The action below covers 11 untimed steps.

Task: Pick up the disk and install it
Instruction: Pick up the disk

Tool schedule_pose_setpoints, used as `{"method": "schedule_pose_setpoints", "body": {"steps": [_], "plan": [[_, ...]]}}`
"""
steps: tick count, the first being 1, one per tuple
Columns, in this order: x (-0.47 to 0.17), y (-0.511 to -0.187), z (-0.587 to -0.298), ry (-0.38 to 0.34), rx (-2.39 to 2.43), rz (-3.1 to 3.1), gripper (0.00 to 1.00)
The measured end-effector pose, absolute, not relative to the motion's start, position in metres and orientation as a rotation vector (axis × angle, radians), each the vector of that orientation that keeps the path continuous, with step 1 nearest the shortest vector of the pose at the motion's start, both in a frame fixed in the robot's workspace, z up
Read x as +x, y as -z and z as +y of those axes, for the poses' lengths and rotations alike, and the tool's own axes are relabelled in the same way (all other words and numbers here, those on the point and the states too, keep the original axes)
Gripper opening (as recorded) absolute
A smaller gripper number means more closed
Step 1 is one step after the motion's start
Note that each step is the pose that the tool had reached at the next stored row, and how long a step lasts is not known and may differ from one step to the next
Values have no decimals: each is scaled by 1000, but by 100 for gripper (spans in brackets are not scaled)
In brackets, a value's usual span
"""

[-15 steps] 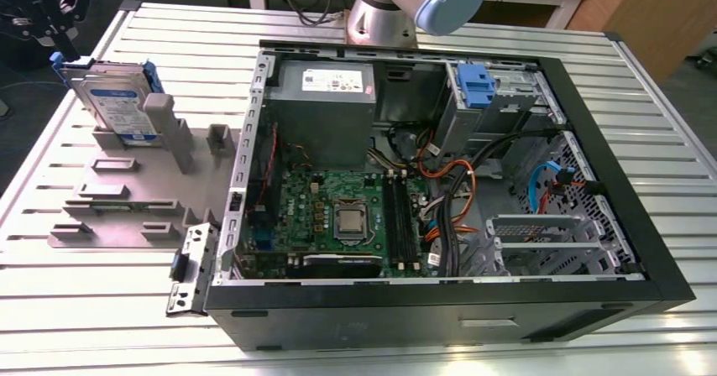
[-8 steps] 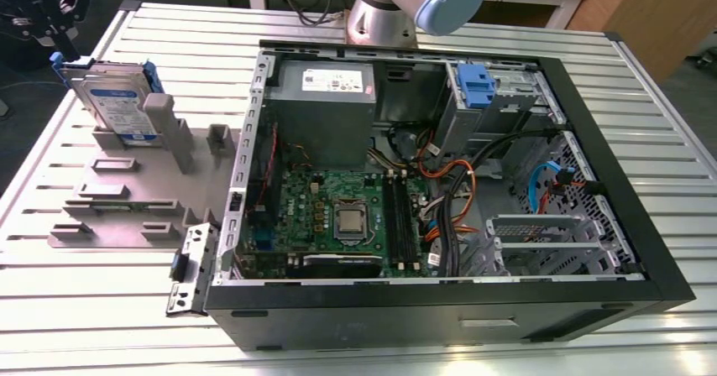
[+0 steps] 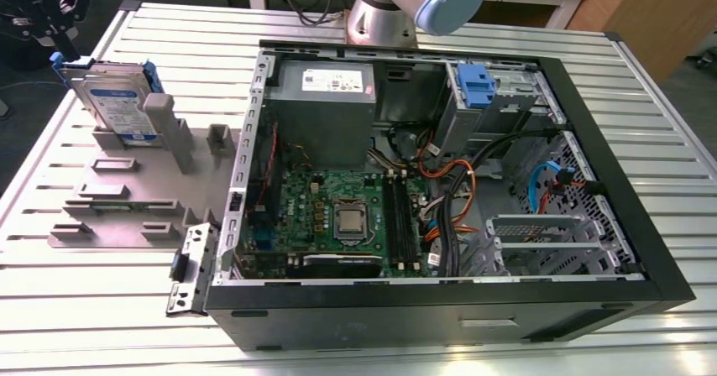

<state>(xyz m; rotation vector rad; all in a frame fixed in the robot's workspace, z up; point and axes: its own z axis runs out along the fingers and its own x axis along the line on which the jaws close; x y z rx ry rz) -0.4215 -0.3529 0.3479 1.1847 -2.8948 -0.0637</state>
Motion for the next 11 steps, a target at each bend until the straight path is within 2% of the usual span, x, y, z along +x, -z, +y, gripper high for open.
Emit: {"method": "schedule_pose_setpoints", "body": {"steps": [11], "plan": [[-422, -348, -353, 64, 1196, -2890, 11]]}}
